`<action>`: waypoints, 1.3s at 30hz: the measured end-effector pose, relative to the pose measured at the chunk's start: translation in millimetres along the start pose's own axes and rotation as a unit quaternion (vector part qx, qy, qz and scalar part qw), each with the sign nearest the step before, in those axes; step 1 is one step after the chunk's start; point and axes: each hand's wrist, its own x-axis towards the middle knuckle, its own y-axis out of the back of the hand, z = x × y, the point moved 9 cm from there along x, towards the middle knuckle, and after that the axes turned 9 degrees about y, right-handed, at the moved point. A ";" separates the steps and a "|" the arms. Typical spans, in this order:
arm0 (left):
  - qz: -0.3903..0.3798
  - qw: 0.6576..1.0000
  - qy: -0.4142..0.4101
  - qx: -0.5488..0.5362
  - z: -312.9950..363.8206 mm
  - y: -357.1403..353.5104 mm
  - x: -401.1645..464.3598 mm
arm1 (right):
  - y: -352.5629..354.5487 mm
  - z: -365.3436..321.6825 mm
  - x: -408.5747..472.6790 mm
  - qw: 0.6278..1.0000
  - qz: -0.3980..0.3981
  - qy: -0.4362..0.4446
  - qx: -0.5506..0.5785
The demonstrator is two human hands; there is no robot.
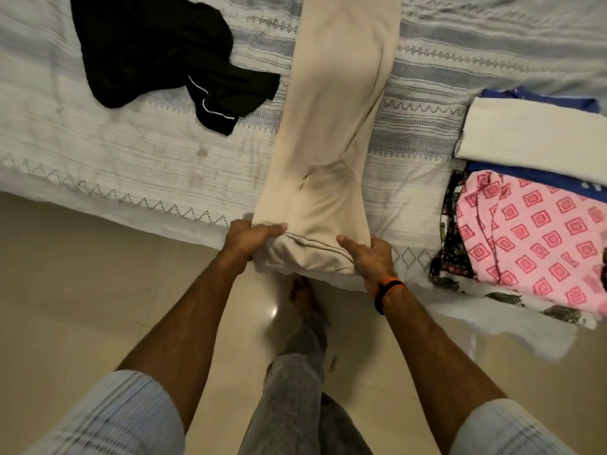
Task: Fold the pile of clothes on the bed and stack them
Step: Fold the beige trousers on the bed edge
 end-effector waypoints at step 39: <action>-0.180 0.971 0.112 -0.112 139.6 -20.3 -56.7 | 7.8 -153.1 29.9 0.979 0.051 -0.091 0.176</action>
